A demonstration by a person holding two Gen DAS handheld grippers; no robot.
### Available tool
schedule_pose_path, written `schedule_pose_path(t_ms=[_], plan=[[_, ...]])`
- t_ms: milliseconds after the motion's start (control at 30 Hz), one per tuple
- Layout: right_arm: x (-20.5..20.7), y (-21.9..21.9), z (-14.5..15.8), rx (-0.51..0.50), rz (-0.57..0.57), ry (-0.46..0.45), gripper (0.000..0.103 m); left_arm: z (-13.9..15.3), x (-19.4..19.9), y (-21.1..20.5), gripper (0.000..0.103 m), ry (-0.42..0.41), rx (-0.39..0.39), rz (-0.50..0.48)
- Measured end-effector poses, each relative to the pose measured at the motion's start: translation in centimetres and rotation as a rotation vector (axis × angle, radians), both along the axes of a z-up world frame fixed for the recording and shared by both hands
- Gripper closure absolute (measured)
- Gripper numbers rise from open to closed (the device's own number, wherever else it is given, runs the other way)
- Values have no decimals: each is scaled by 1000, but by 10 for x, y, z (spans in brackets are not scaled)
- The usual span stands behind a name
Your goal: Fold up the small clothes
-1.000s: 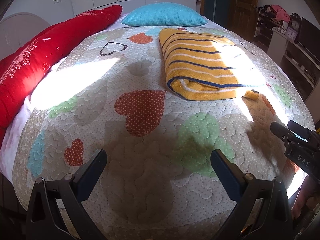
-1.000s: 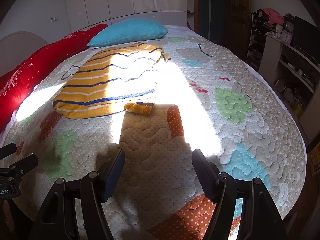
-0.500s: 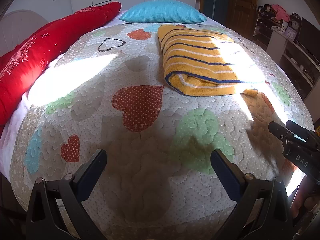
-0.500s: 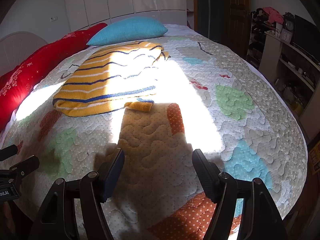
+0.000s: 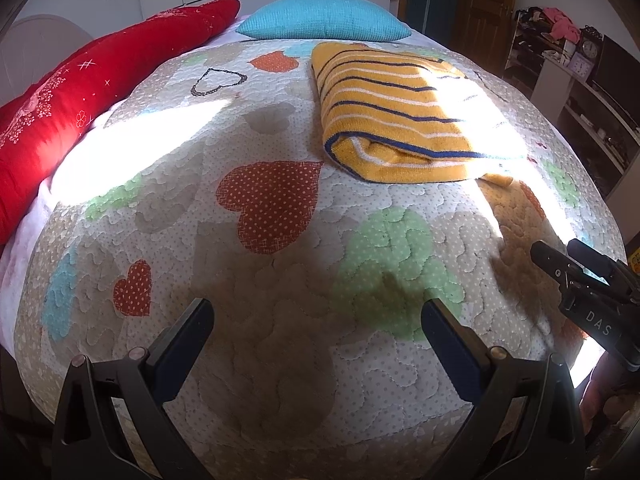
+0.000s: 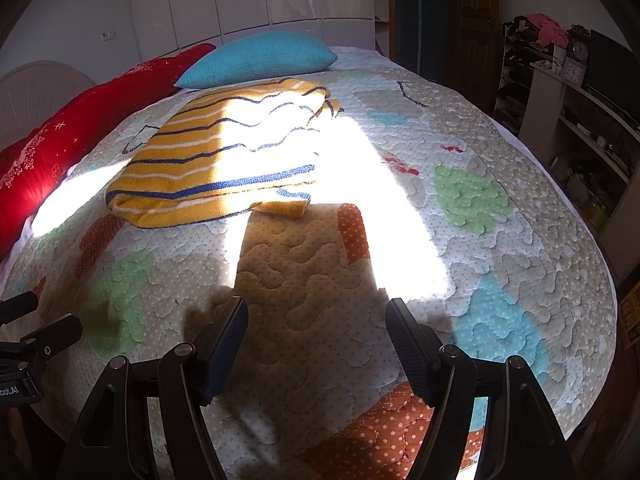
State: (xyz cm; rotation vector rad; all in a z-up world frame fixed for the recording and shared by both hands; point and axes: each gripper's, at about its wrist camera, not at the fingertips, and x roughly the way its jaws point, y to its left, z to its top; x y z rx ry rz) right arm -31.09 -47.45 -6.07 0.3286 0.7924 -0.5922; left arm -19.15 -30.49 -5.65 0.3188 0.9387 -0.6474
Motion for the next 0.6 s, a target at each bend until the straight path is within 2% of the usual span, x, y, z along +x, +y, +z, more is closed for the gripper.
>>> schedule_pose_path(t_ms=[600], plan=[[1, 4, -2, 1, 2, 0, 26, -2, -6, -3, 0, 23, -6, -20]])
